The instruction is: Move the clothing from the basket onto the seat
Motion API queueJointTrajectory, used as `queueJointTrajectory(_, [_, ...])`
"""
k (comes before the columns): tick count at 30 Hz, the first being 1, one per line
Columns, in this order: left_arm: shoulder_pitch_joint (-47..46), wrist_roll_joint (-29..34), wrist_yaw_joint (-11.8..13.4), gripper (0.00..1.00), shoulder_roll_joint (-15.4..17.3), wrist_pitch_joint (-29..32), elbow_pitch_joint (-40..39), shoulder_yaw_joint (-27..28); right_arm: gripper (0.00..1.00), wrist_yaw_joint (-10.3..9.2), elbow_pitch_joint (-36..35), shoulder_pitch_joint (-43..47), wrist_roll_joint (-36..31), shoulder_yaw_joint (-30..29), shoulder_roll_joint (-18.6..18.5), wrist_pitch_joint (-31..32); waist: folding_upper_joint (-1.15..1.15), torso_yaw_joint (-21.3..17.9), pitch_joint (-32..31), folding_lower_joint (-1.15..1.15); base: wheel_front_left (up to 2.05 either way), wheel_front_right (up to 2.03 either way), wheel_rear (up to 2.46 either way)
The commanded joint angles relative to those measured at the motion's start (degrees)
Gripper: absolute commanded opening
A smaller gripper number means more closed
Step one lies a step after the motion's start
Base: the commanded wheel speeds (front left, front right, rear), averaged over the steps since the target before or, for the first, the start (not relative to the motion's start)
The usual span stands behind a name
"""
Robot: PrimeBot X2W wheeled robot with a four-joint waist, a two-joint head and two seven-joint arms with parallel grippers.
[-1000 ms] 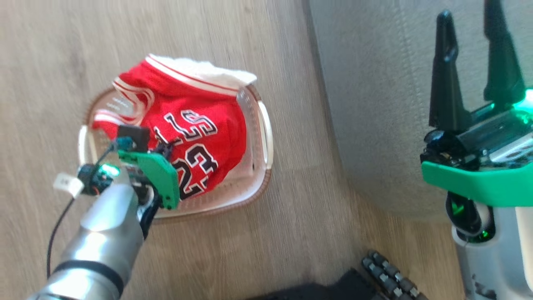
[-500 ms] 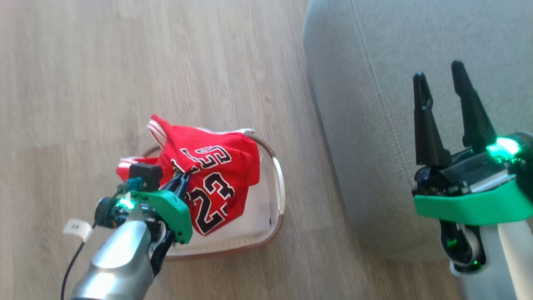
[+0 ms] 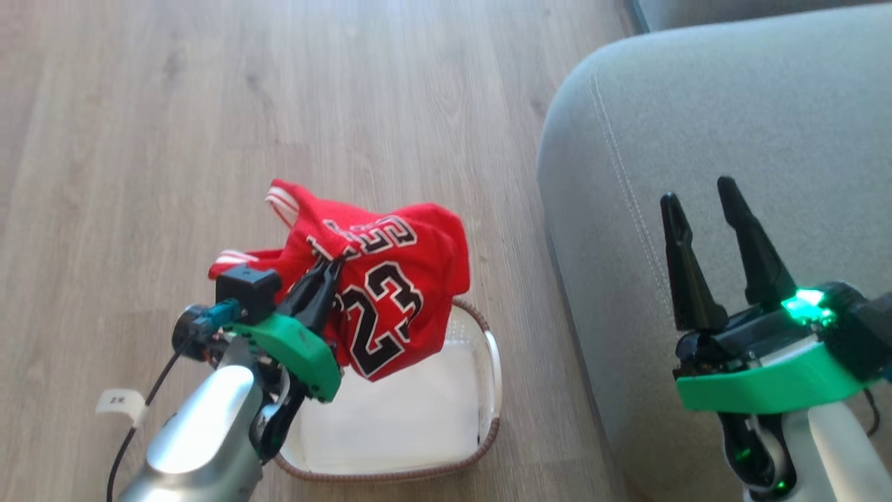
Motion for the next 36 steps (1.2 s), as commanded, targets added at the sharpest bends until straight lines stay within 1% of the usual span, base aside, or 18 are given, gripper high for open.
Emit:
queueJointTrajectory(1, [-2.06,0.39,0.44,0.0,2.09,-0.41,-3.46,2.72,1.0,0.42,-1.61,-0.23,0.42,1.11,-0.99,-0.28,0.0,0.64,-1.22,0.01,0.0,0.0,0.0])
queueJointTrajectory(10, [-2.05,0.22,3.72,0.0,5.46,6.32,-22.25,3.31,1.0,0.42,-0.99,1.82,1.13,2.57,-0.84,-0.28,0.0,1.39,-3.07,0.01,0.0,0.0,0.0])
queueJointTrajectory(16, [-2.95,0.01,5.13,0.0,7.04,10.28,-30.33,3.66,1.0,0.42,-0.41,2.12,1.84,4.62,-1.06,-0.28,0.0,1.3,-3.2,0.01,0.0,0.0,0.0])
queueJointTrajectory(20, [-3.52,0.03,5.64,0.0,7.49,11.29,-32.98,3.8,1.0,0.42,0.01,2.0,2.41,5.74,-1.49,-0.28,0.0,1.16,-2.91,0.01,0.0,0.0,0.0])
queueJointTrajectory(31, [-4.61,-0.08,6.04,0.0,7.65,11.6,-34.33,3.87,1.0,0.42,1.95,1.44,4.25,8.46,-2.96,-0.28,0.0,0.86,-3.07,0.01,0.0,0.0,0.0])
queueJointTrajectory(33, [-4.91,-0.17,5.96,0.0,7.51,11.56,-34.5,3.78,1.0,0.42,2.3,1.22,6.22,9.66,-3.26,-0.28,0.0,0.97,-3.06,0.01,0.0,0.0,0.0])
queueJointTrajectory(34, [-5.06,-0.15,5.95,0.0,7.46,11.6,-34.58,3.7,1.0,0.42,2.3,0.97,8.52,10.84,-3.38,-0.28,0.0,1.03,-3.02,0.01,0.0,0.0,0.0])
queueJointTrajectory(36, [-5.47,-0.14,5.78,0.0,7.35,11.71,-34.55,3.48,1.0,0.42,3.45,-0.03,10.8,13.15,-5.57,-0.28,0.0,1.23,-2.97,0.01,0.0,0.0,0.0])
